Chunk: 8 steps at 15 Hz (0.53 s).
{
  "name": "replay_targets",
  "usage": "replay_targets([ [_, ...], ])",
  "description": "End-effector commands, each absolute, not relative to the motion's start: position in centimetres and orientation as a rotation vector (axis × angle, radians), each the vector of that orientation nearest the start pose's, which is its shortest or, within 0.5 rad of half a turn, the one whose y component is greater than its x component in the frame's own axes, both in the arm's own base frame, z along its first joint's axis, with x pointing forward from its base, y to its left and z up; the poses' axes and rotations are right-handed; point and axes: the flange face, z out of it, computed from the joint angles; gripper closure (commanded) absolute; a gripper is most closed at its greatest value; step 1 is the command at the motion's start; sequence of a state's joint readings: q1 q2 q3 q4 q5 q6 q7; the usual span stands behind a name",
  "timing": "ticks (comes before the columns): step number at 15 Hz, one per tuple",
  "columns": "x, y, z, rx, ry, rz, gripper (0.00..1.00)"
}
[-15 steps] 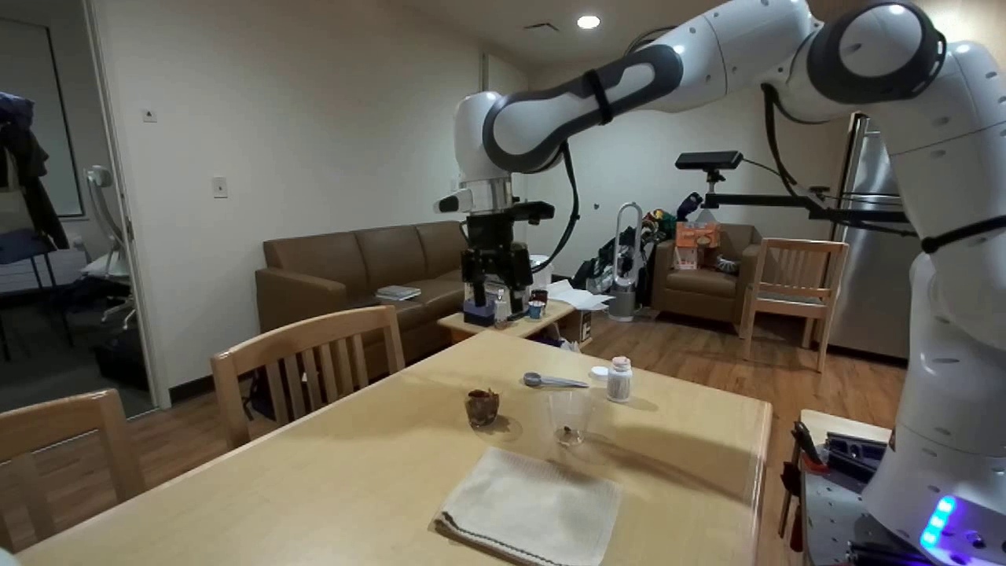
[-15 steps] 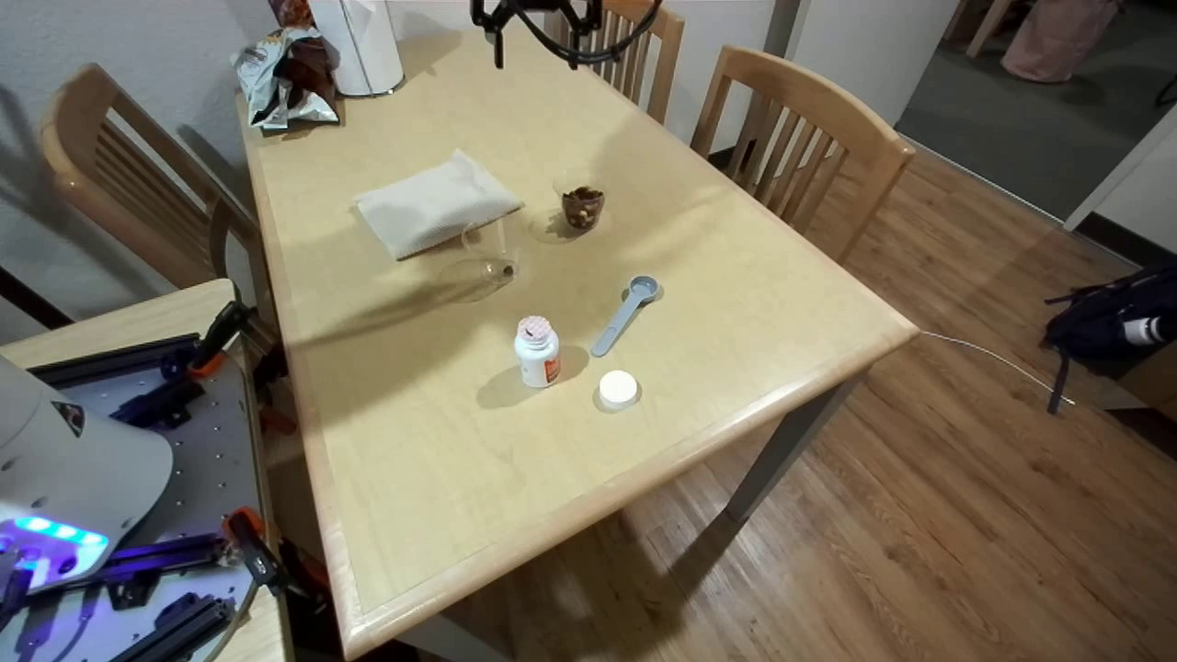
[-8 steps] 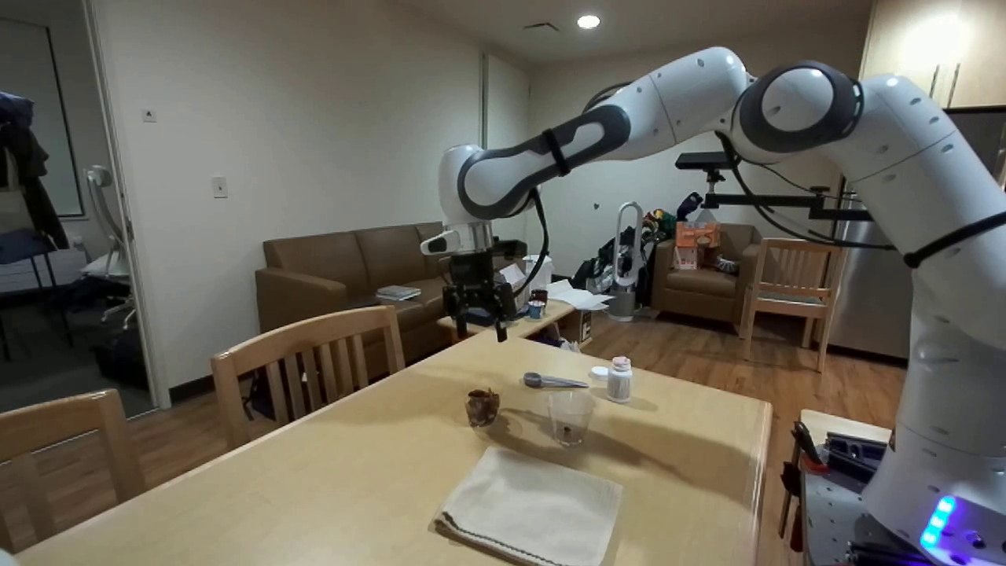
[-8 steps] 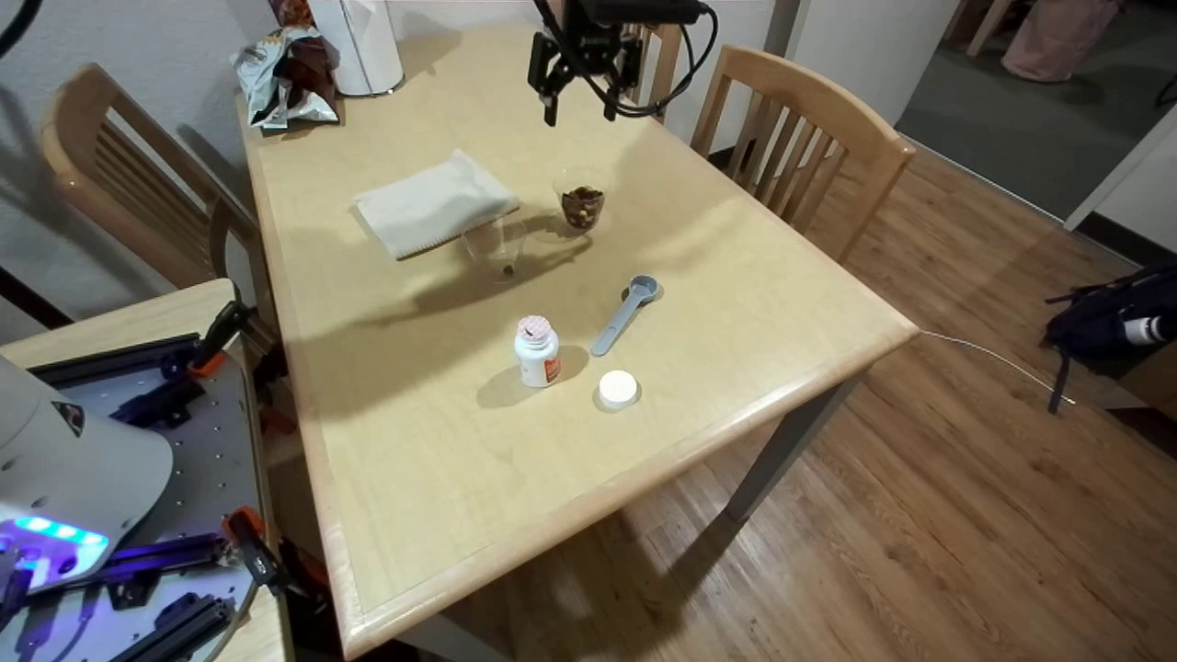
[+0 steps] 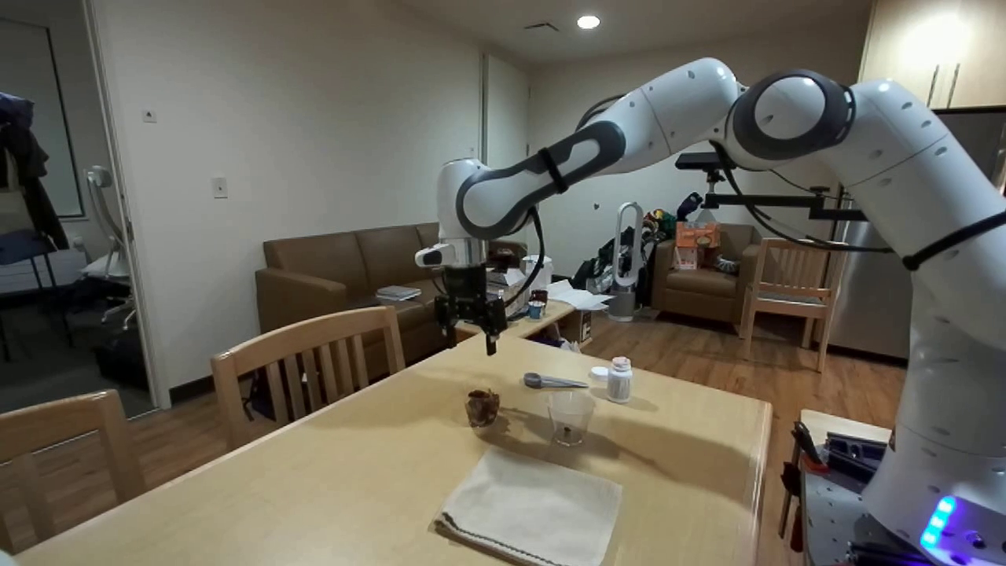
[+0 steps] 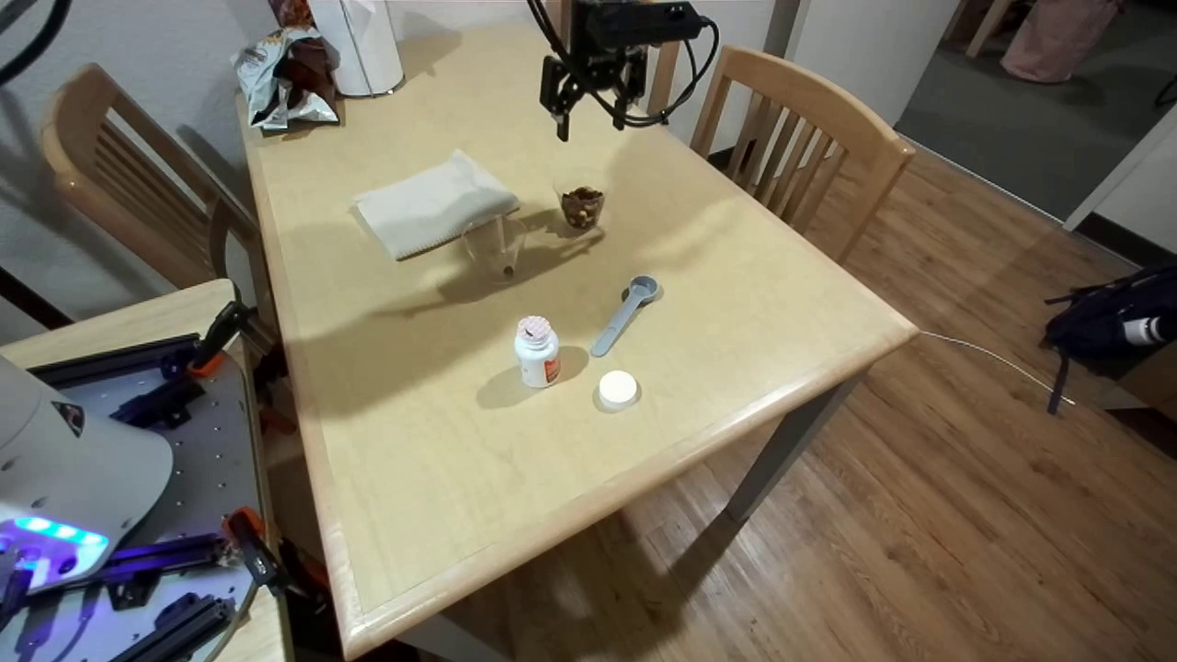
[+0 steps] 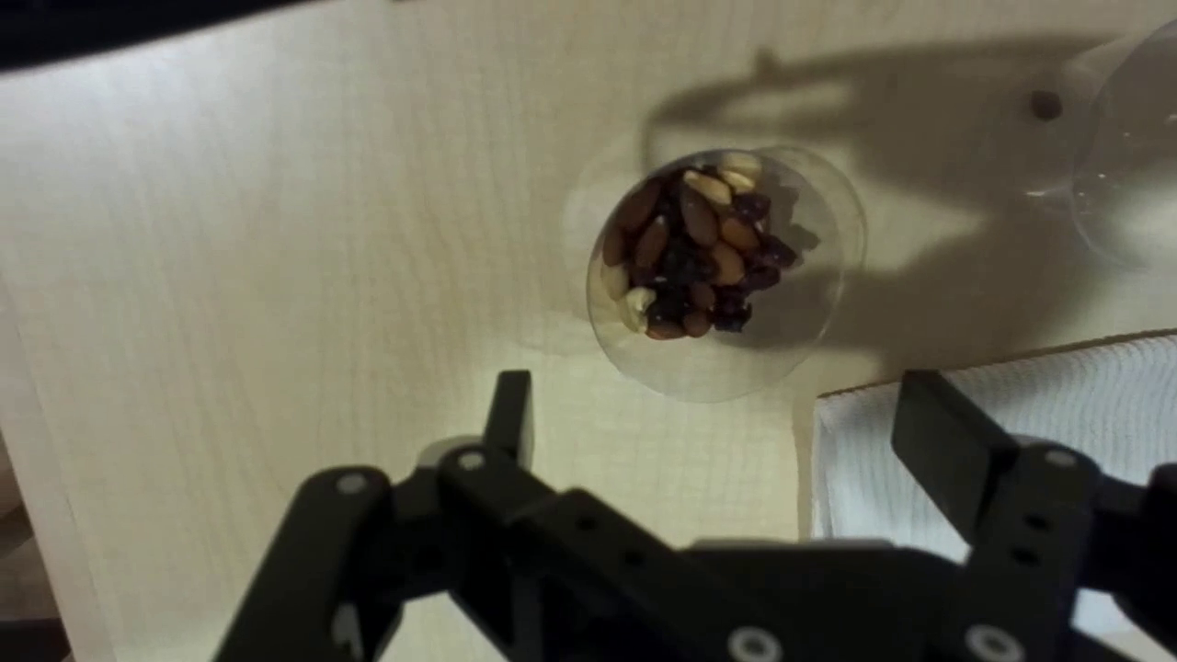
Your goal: Pour the contents from one clear cup to the other
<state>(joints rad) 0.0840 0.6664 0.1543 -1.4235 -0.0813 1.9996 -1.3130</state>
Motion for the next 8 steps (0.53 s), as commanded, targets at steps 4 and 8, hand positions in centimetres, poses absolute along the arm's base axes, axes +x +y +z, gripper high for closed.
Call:
replay_targets([
  [4, 71.0, 13.0, 24.1, -2.154, -2.204, 0.115, 0.0],
  [8, 71.3, 14.9, 22.9, -2.132, -2.247, 0.101, 0.0],
])
